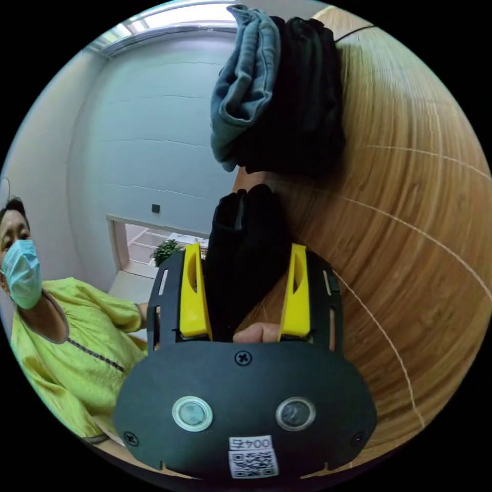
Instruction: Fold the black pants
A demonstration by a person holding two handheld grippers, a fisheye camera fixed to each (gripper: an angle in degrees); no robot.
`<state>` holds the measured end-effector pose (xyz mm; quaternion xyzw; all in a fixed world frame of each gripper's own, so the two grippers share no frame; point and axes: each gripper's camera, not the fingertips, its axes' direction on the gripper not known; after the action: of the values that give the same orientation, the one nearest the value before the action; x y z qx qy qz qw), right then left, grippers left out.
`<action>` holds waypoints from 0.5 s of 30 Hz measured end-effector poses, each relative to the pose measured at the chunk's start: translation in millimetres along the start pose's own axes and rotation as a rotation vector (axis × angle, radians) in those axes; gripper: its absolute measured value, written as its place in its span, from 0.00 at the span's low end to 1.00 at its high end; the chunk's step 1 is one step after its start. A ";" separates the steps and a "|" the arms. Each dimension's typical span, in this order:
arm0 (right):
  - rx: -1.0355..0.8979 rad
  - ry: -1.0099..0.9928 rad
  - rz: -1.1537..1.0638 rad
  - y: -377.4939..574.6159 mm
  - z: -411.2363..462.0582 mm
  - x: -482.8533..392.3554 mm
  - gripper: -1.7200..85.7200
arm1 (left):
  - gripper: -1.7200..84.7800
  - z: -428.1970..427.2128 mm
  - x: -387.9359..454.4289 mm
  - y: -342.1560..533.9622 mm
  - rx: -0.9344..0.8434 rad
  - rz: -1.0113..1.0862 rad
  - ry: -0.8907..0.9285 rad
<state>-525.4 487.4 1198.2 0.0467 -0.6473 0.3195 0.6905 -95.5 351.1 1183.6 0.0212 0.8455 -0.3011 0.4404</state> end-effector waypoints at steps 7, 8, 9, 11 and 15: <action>-0.062 -0.167 0.070 -47.5 22.8 -2.8 0.31 | 0.18 14.1 -3.0 -19.2 -0.004 -0.039 0.033; -0.053 -0.174 0.089 -54.6 24.7 -4.5 0.32 | 0.18 16.7 -3.0 -22.4 -0.005 -0.047 0.042; -0.043 -0.159 0.102 -61.0 27.6 -8.5 0.32 | 0.18 18.0 -2.6 -24.1 -0.006 -0.048 0.045; -0.007 -0.135 0.141 -69.1 32.5 -16.0 0.32 | 0.18 23.3 1.3 -30.4 -0.007 -0.053 0.043; 0.130 0.069 0.256 -86.8 50.0 -49.6 0.27 | 0.18 31.8 14.4 -39.1 0.000 -0.051 0.009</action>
<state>-522.9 375.9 1190.6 -0.0027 -0.6016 0.4478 0.6615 -92.8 299.0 1178.1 0.0011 0.8476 -0.3121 0.4290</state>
